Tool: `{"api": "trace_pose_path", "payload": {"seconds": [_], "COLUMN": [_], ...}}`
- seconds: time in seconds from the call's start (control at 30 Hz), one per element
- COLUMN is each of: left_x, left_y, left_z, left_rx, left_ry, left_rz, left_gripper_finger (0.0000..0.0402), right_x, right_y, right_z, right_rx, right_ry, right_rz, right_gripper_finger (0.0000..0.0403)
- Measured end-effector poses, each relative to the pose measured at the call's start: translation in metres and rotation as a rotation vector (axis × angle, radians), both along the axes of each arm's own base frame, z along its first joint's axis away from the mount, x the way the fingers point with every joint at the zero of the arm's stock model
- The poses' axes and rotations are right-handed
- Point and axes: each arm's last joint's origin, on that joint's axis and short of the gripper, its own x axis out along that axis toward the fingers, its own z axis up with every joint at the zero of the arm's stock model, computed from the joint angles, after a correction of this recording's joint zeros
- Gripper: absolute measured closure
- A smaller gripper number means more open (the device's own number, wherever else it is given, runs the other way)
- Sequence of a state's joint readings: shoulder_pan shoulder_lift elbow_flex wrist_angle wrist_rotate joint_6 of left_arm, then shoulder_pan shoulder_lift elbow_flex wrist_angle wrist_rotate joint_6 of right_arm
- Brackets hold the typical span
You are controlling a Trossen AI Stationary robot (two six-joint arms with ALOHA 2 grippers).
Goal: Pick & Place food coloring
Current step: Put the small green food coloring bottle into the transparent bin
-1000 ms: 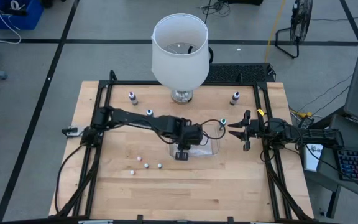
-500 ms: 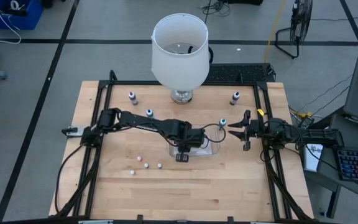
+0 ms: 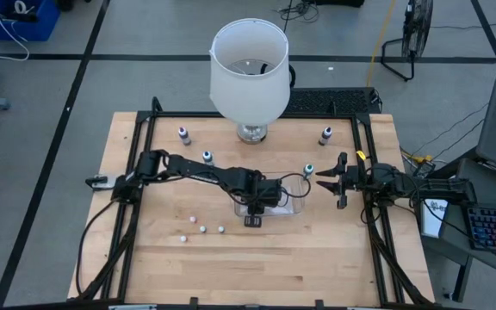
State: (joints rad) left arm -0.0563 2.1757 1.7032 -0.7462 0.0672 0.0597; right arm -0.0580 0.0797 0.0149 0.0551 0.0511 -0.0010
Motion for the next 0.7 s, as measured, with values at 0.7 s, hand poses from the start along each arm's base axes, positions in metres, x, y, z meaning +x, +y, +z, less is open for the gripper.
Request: {"api": "trace_pose_path", "payload": {"seconds": [0.7], "left_x": [-0.003], "left_y": [0.000], "left_z": [0.039], "left_rx": [0.002], "left_ry": [-0.046], "left_rz": [0.067], "left_gripper_finger": [0.0190], "right_x": [0.000], "right_y": [0.000], "right_z": [0.000], "right_rx": [0.000], "right_ry": [0.001], "right_rz": [0.000], "right_gripper_finger": [0.0289]}}
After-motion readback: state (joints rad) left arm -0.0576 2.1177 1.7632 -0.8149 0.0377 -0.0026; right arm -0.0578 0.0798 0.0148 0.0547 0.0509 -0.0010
